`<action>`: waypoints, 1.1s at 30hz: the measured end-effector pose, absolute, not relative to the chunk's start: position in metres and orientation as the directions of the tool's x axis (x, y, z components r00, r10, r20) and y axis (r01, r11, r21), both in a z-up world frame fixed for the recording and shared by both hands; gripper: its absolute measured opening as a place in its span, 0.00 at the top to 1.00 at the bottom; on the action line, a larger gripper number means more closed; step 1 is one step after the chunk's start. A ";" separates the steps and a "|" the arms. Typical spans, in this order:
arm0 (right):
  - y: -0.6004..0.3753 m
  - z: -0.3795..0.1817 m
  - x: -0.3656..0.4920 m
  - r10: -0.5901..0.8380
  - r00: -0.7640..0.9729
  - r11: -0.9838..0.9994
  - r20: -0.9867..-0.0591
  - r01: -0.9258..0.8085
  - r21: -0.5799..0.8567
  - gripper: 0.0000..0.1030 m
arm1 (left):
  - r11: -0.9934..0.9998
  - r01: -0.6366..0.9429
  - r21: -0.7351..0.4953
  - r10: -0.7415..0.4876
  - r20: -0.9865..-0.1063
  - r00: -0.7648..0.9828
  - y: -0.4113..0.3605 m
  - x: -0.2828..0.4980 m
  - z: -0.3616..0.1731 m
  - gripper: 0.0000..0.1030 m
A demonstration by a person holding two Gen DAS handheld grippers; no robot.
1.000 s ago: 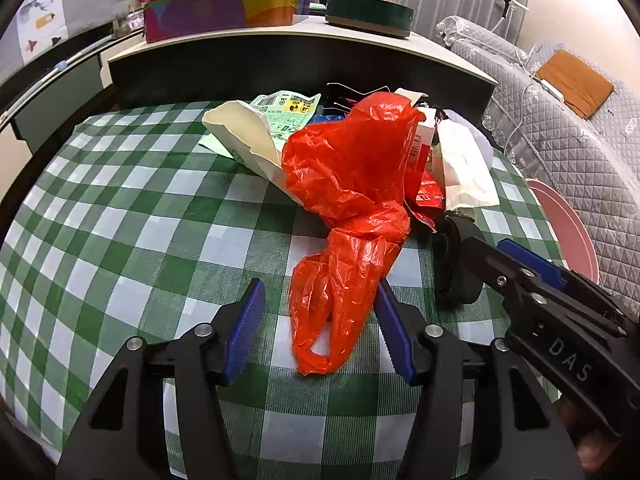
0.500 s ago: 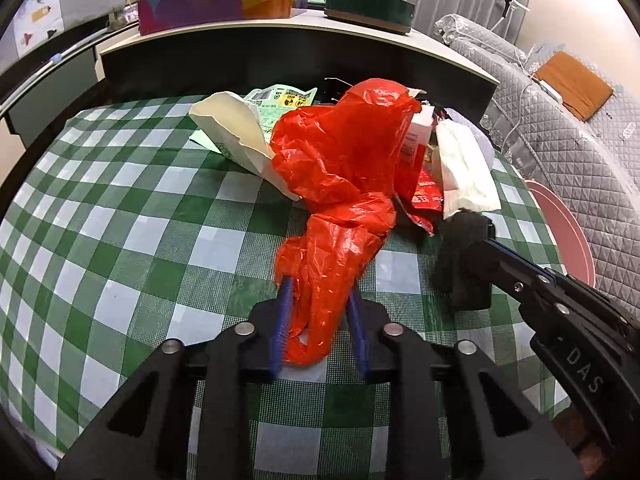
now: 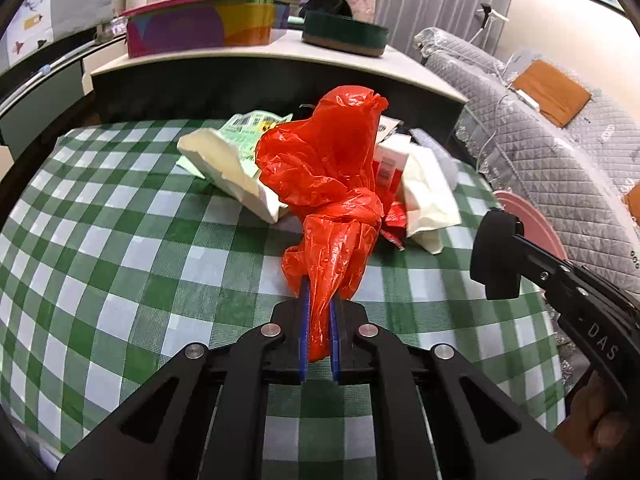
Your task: Collect trash
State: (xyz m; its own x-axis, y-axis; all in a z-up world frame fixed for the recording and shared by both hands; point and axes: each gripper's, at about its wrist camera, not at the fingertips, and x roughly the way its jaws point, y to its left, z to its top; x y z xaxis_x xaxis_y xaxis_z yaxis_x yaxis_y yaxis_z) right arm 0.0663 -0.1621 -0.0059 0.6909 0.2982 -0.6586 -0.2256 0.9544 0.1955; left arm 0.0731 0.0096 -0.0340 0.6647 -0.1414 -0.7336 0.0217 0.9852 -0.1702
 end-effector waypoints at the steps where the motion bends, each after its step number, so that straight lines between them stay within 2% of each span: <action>1: -0.164 -0.003 0.064 0.291 0.696 0.957 -0.656 -0.221 0.190 0.99 | 0.985 0.027 -0.170 -0.144 -0.729 0.670 0.009 0.071 -0.031 0.93; 19: -0.235 0.069 0.006 0.151 0.811 0.987 -0.565 -0.095 0.128 0.99 | 0.970 0.180 -0.162 -0.242 -0.653 0.718 -0.028 0.027 0.014 0.94; 33: -0.349 0.094 0.038 0.026 0.839 0.990 -0.543 0.053 0.130 0.99 | 0.937 0.301 -0.175 -0.339 -0.655 0.675 -0.100 0.055 0.030 0.94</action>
State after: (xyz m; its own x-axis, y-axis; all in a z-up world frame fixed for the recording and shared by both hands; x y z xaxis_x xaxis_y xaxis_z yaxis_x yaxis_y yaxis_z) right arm 0.0376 -0.3491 0.0941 0.8394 0.0263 -0.5429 0.0529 0.9901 0.1297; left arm 0.0546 -0.0995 0.0302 0.6749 -0.3393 -0.6553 0.3011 0.9374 -0.1752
